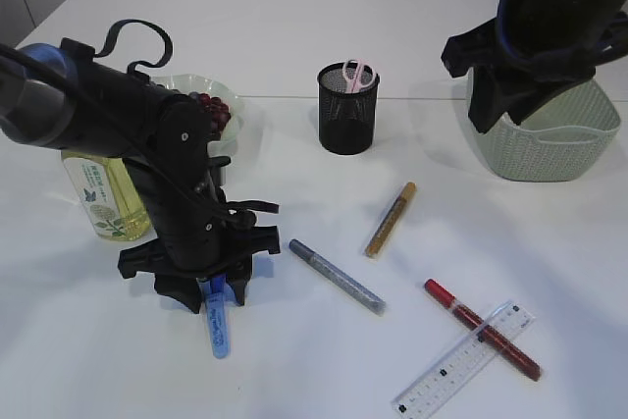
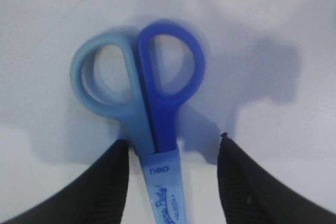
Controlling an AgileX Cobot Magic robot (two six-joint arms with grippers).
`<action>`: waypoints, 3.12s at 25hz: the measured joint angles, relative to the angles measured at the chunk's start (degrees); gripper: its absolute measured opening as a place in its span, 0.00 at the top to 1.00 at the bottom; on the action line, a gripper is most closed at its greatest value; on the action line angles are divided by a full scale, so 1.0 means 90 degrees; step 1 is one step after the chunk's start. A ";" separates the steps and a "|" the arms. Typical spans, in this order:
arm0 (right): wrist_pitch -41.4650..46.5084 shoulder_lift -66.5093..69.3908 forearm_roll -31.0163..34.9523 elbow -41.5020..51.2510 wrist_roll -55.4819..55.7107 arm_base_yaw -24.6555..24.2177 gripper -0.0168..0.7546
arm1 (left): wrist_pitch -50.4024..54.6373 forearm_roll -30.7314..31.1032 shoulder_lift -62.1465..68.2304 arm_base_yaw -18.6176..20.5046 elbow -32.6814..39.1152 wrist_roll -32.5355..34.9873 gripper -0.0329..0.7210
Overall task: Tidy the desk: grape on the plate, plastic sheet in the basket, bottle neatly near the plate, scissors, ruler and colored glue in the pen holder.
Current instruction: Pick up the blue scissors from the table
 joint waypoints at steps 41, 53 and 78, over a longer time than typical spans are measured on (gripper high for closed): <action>0.0000 0.0000 0.0000 0.0000 0.0000 0.0000 0.58 | 0.0463 0.0140 0.0222 0.0000 -0.0138 -0.0024 0.65; 0.0000 0.0000 0.0000 0.0000 -0.0005 0.0000 0.58 | 0.0412 0.0089 0.0241 0.0000 -0.0138 0.0164 0.79; 0.0000 0.0000 0.0000 0.0000 -0.0015 0.0000 0.58 | 0.0837 -0.0252 0.0296 0.0000 -0.0400 0.2004 0.79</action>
